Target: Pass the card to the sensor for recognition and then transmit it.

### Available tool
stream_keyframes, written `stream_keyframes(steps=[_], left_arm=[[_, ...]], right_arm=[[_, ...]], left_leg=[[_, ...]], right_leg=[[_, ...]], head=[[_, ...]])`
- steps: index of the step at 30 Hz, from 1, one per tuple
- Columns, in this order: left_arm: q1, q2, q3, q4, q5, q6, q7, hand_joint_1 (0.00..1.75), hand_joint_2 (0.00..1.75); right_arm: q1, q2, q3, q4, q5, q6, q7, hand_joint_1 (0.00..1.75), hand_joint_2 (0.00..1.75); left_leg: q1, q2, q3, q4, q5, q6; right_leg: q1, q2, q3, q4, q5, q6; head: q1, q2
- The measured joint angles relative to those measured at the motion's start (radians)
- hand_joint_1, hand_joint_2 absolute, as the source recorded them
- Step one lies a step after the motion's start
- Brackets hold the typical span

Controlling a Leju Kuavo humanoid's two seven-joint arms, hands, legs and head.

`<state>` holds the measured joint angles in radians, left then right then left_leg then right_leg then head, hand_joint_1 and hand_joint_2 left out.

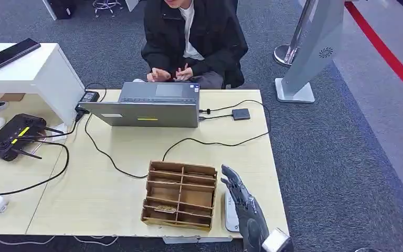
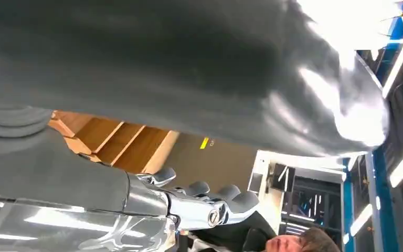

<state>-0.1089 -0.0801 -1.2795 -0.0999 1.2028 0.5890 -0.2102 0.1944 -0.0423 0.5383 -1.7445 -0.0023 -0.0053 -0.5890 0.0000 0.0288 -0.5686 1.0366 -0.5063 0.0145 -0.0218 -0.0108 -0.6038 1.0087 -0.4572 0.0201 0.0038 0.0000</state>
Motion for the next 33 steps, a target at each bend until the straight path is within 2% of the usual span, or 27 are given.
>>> stream_keyframes(steps=[33], left_arm=[[0.0,0.0,0.001,0.0,0.008,0.003,0.008,0.0,0.0]], right_arm=[[0.0,-0.013,0.002,0.003,-0.008,-0.019,0.002,0.0,0.0]], left_leg=[[0.0,0.0,0.0,0.0,0.0,0.0]], right_leg=[[0.0,0.0,0.0,0.0,0.0,0.0]], head=[[0.0,0.0]])
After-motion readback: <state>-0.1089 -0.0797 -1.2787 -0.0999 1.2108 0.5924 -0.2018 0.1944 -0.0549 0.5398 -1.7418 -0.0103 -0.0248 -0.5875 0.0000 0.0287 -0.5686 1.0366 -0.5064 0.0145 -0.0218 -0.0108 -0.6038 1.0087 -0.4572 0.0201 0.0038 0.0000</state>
